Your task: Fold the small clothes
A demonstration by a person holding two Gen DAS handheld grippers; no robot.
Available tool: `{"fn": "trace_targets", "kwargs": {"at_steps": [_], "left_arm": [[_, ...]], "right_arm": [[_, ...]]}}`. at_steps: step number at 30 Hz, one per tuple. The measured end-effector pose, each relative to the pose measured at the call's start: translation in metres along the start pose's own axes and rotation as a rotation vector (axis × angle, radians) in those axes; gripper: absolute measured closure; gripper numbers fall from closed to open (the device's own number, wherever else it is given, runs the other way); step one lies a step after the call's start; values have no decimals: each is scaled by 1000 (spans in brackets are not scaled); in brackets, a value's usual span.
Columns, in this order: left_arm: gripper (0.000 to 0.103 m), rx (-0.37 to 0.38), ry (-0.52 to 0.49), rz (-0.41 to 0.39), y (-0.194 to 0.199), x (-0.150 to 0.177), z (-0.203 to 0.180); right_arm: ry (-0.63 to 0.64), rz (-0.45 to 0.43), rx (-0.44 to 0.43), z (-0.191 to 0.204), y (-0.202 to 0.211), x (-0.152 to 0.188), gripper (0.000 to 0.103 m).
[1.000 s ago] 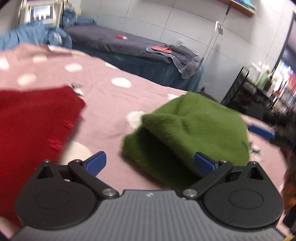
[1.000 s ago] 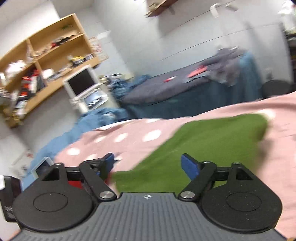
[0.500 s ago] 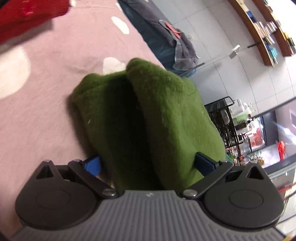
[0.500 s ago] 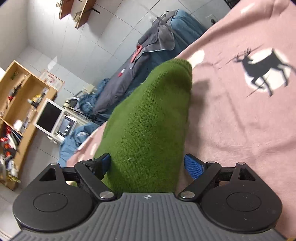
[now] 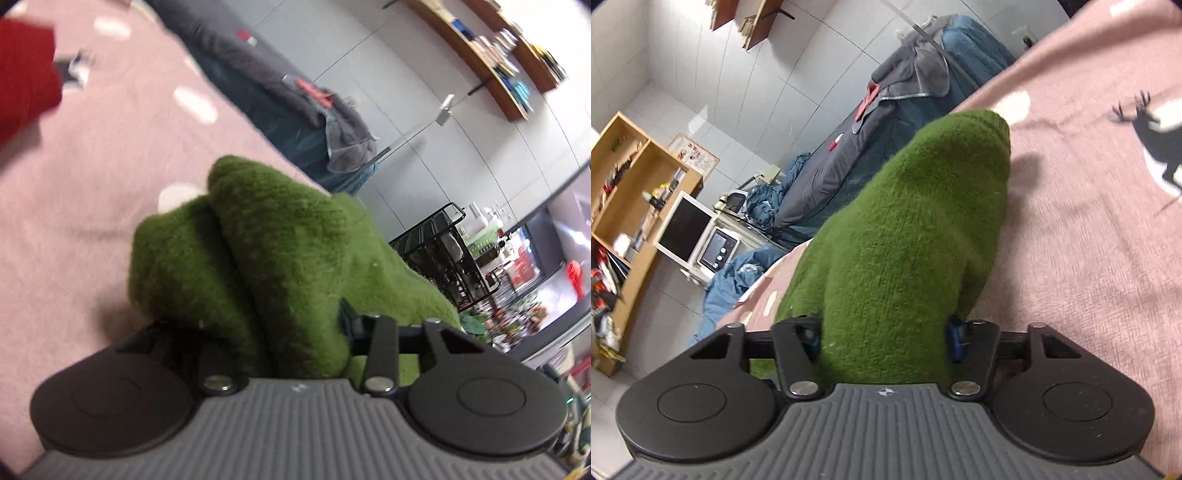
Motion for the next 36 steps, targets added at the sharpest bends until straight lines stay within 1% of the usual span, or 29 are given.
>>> {"fn": "trace_targets", "kwargs": {"at_steps": [1,3,5,7,9,10,13,15,17,19,21,23,25,27,28,29,32,33,34,35,36], "left_arm": [[69,-2,-7,-14,6,-2,-4],[70,0,-6,-49,23,-8,-11],[70,15,5,-110,50,-19,-19],[70,38,28,-186,90,-36,-24],[70,55,75,-257,138,-55,-21],[70,58,78,-300,163,-64,-19],[68,17,94,-422,234,-86,-6],[67,-38,114,-491,277,-96,13],[66,-82,171,-549,313,-101,38],[66,-131,213,-585,342,-101,65],[66,-173,243,-590,361,-98,93],[66,-198,308,-561,366,-92,125],[66,-202,380,-530,363,-82,153],[65,-173,420,-528,360,-73,172],[63,-136,438,-524,358,-71,173],[61,-122,443,-513,354,-71,173],[59,-164,415,-504,346,-72,169],[59,-171,418,-511,341,-72,168],[57,-175,424,-520,341,-71,168],[53,-175,432,-519,337,-67,168],[52,-168,446,-509,332,-65,171]], "right_arm": [[16,-13,-11,7,5,0,17],[14,-33,-69,25,14,-2,19],[37,-42,-131,49,23,-4,19],[69,-37,-220,82,28,-7,19],[88,-2,-315,119,26,-7,19],[100,16,-364,141,24,-5,19],[139,86,-492,206,10,11,19],[156,141,-545,245,-4,31,19],[172,197,-578,277,-26,54,19],[174,265,-595,300,-48,77,19],[168,323,-583,308,-67,102,19],[160,374,-537,303,-84,125,19],[136,422,-481,288,-100,143,19],[81,444,-456,273,-110,151,17],[49,445,-451,267,-112,150,17],[36,451,-445,266,-115,151,15],[38,482,-421,257,-118,148,12],[27,497,-425,257,-119,150,10],[7,514,-431,256,-121,153,8],[-15,525,-429,253,-122,155,6],[-32,530,-424,250,-122,157,2]]}}
Point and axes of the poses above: each gripper's, at about its wrist camera, not at the fingertips, and y roughly against the way its jaws point, z to its left, x to its underside, the point moved 8 cm from there along -y, roughly the way its jaws point, and after that the axes turned 2 degrees about x, right-handed, at the moved point
